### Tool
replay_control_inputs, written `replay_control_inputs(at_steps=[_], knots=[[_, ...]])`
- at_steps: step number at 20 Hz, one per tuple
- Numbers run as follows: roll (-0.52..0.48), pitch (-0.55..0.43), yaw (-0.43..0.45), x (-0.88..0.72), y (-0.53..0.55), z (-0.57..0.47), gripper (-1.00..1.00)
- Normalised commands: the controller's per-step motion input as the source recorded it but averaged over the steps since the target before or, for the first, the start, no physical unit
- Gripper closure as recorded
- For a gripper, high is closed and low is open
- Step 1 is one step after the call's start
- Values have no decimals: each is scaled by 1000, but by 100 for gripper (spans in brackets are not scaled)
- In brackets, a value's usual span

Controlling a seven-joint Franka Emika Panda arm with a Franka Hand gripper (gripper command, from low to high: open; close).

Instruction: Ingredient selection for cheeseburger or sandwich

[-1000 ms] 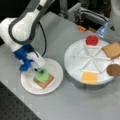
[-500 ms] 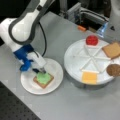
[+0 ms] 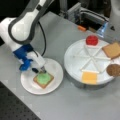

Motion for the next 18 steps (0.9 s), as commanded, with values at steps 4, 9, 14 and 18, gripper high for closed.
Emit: replay_control_inputs(at_steps=[4,9,14,18], knots=[[126,27,43,62,-80,177,-100],[75,73,14,-70,78,302,-100],[-4,103,-27,-121,166,256,-100],[-129,104,-45,-137,156,121,-100]])
